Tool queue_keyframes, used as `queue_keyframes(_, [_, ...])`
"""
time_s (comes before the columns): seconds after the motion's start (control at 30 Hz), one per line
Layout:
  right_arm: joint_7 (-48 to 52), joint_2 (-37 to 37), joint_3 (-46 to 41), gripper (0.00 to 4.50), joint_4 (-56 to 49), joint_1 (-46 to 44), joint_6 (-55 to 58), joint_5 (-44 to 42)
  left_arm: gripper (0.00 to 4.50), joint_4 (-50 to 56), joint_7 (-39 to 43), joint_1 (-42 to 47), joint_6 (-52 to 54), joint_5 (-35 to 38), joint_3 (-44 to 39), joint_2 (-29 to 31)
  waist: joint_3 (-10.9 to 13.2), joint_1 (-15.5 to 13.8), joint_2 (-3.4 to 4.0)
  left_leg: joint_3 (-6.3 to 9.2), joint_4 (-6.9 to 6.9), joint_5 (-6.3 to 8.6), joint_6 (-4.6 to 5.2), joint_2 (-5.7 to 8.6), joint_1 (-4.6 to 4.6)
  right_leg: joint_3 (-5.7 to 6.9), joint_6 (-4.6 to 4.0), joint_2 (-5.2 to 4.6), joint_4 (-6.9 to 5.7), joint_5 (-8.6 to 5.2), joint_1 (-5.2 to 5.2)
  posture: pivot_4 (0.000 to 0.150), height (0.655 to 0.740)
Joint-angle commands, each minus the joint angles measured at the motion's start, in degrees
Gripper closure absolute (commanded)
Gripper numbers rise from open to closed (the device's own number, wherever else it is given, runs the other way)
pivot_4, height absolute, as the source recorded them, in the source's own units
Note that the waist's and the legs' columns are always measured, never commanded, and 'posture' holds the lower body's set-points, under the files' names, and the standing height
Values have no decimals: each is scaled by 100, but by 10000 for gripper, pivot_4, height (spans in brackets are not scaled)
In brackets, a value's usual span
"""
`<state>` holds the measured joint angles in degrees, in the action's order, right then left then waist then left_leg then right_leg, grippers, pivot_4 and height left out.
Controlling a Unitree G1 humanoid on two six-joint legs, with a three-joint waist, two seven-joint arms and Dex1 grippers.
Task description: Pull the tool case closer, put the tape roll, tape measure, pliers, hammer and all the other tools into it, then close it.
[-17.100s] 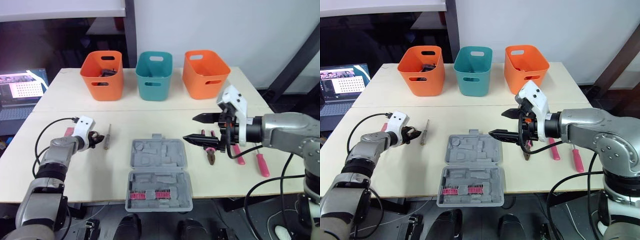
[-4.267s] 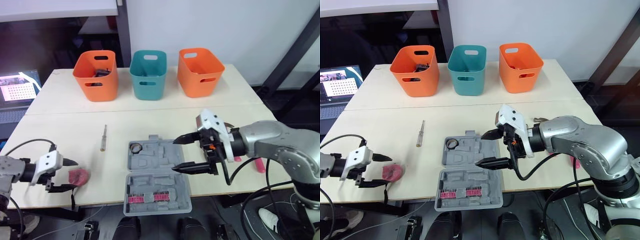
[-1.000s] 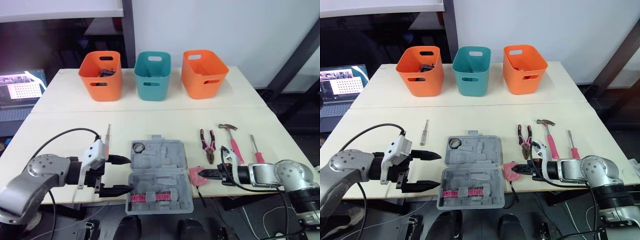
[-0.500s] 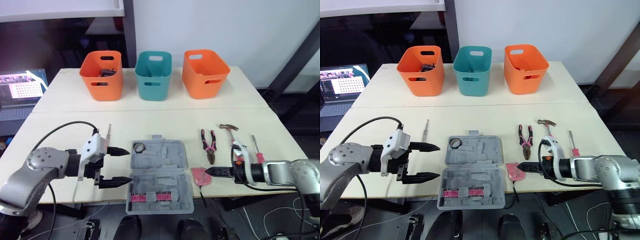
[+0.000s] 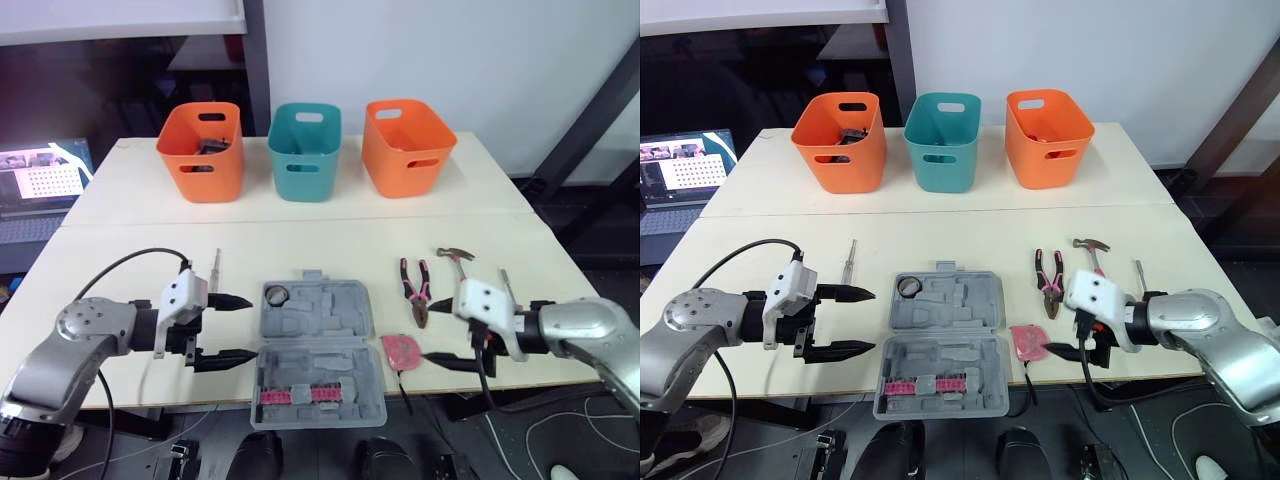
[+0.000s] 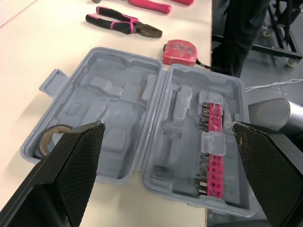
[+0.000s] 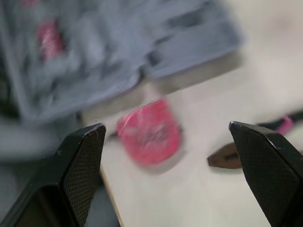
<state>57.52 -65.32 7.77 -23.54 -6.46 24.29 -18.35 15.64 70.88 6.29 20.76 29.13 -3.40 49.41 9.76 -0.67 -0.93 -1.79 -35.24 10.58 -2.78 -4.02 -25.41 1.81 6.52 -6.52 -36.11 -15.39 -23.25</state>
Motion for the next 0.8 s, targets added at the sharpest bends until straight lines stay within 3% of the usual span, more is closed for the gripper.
queue_keyframes(0.03, [307,139,606,826,192,-253,-327,671,0,60,15,-36,-138,-63,-34,30,0,-6,0,0,0,0,0,0,0,0,0,0,0,0,-1,1500,7400])
queue_keyframes(0.27, [350,825,1309,826,1402,-902,-908,1683,0,223,-21,-232,-43,17,-222,89,1,5,2,-3,0,-1,-1,0,2,0,0,0,-4,1,-1,1500,7400])
queue_keyframes(0.7, [548,1520,1412,826,2135,-1089,-1180,2024,0,347,-149,-311,57,-31,-254,122,-1,0,-1,-4,-2,-1,-1,0,5,1,2,0,-7,2,4,1500,7400])
queue_keyframes(0.8, [581,1608,1391,8909,2239,-1043,-1184,2041,0,313,-128,-231,90,-43,-204,141,-2,-2,0,-5,-2,-1,-1,0,5,1,3,0,-7,3,5,1500,7400])
